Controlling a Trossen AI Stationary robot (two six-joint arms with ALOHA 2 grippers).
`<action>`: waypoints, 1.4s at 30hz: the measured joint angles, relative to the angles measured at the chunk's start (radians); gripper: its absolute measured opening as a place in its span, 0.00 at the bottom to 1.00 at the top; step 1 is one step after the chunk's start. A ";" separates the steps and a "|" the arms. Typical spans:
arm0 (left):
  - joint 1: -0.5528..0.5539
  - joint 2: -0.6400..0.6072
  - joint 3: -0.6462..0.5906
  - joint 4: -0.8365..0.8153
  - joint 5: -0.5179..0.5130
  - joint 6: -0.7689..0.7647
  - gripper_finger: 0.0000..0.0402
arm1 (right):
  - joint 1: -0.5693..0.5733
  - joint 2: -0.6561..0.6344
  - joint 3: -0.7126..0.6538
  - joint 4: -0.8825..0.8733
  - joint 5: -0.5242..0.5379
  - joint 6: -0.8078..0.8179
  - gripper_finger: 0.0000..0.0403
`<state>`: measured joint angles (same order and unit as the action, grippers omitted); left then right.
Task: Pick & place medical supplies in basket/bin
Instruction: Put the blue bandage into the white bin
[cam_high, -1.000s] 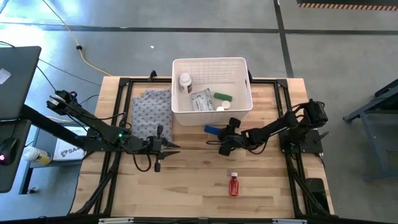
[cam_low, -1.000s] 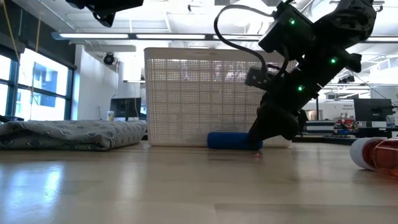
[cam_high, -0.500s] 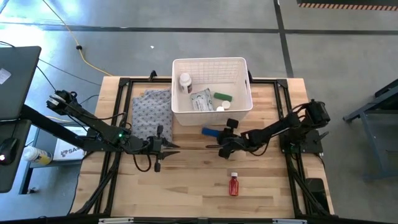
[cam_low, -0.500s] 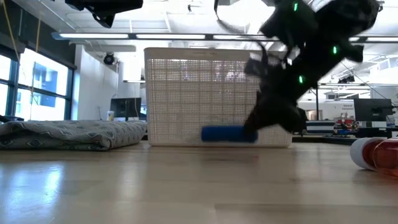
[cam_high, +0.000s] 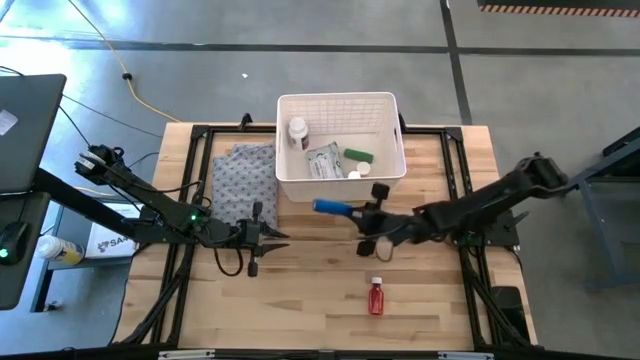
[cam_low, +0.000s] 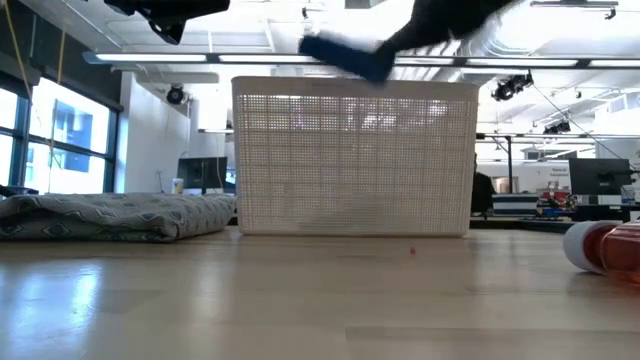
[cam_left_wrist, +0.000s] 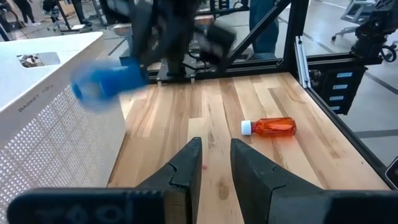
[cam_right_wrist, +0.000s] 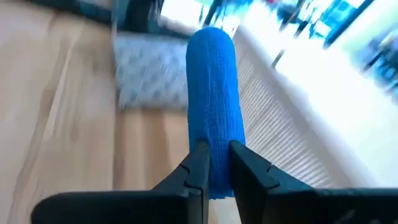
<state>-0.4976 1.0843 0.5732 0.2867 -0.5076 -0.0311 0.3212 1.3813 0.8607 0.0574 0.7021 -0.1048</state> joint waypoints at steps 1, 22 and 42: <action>0.000 0.000 0.000 0.000 0.000 0.000 0.29 | 0.001 -0.021 0.012 0.002 0.010 -0.037 0.11; 0.000 0.000 0.000 0.001 0.002 0.000 0.29 | -0.575 -0.088 0.272 -0.221 -0.301 -0.239 0.11; 0.000 0.000 0.000 0.009 0.002 0.009 0.29 | -0.862 0.228 0.272 -0.197 -0.561 -0.073 0.13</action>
<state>-0.4976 1.0843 0.5732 0.2955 -0.5058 -0.0220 -0.5407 1.6095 1.1324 -0.1393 0.1409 -0.1775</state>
